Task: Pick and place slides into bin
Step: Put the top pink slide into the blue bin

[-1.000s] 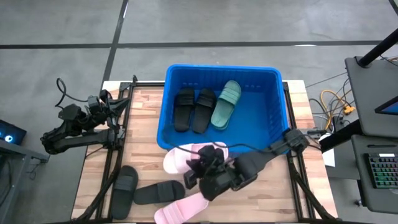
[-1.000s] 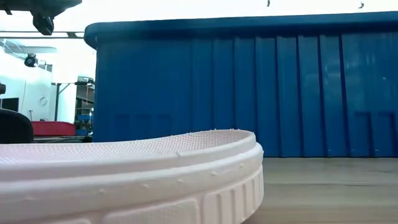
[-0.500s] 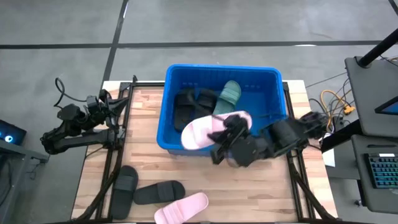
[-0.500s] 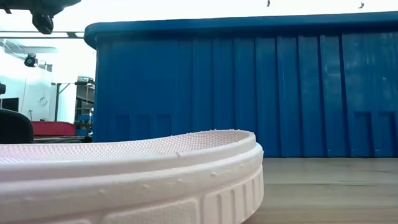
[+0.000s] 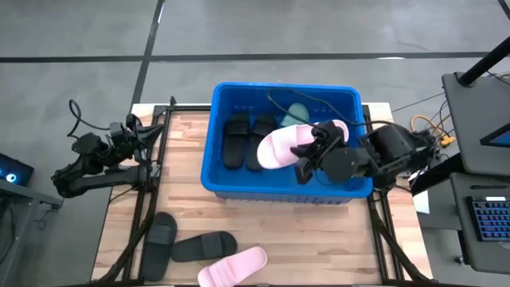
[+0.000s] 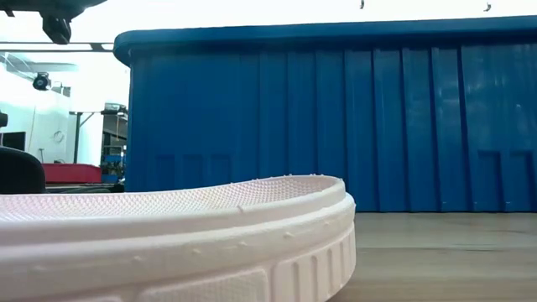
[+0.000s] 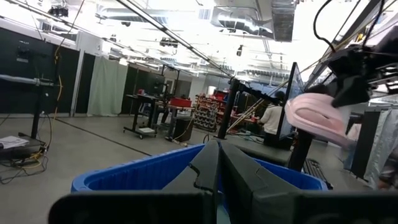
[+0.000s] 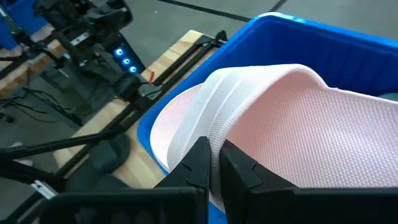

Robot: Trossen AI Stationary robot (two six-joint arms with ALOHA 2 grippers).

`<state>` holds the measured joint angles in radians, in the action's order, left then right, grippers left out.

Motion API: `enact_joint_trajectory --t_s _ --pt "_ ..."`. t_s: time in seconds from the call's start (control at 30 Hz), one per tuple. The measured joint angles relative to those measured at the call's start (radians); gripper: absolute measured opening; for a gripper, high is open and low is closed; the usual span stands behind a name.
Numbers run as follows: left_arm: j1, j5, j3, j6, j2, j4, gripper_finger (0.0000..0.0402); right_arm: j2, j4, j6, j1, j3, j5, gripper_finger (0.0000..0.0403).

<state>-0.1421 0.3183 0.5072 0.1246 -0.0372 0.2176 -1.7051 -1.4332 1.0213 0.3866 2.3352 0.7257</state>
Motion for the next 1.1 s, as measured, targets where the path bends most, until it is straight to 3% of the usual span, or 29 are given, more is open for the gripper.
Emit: enact_joint_trajectory --t_s 0.23,0.53,0.83,1.1 --pt "0.000 0.000 0.004 0.000 0.000 -0.001 0.0000 0.046 -0.135 -0.031 -0.068 0.000 -0.085 0.0012" --pt "0.000 0.001 0.004 0.000 0.000 0.000 0.0000 0.114 -0.138 -0.252 -0.220 -0.001 -0.175 0.0012" --pt "0.000 0.001 0.003 -0.001 0.000 -0.010 0.0000 0.165 -0.138 -0.551 -0.459 -0.002 -0.498 0.0012" --pt "0.000 0.010 0.003 -0.001 0.000 -0.033 0.0000 0.185 -0.138 -0.793 -0.647 -0.038 -0.715 0.0012"
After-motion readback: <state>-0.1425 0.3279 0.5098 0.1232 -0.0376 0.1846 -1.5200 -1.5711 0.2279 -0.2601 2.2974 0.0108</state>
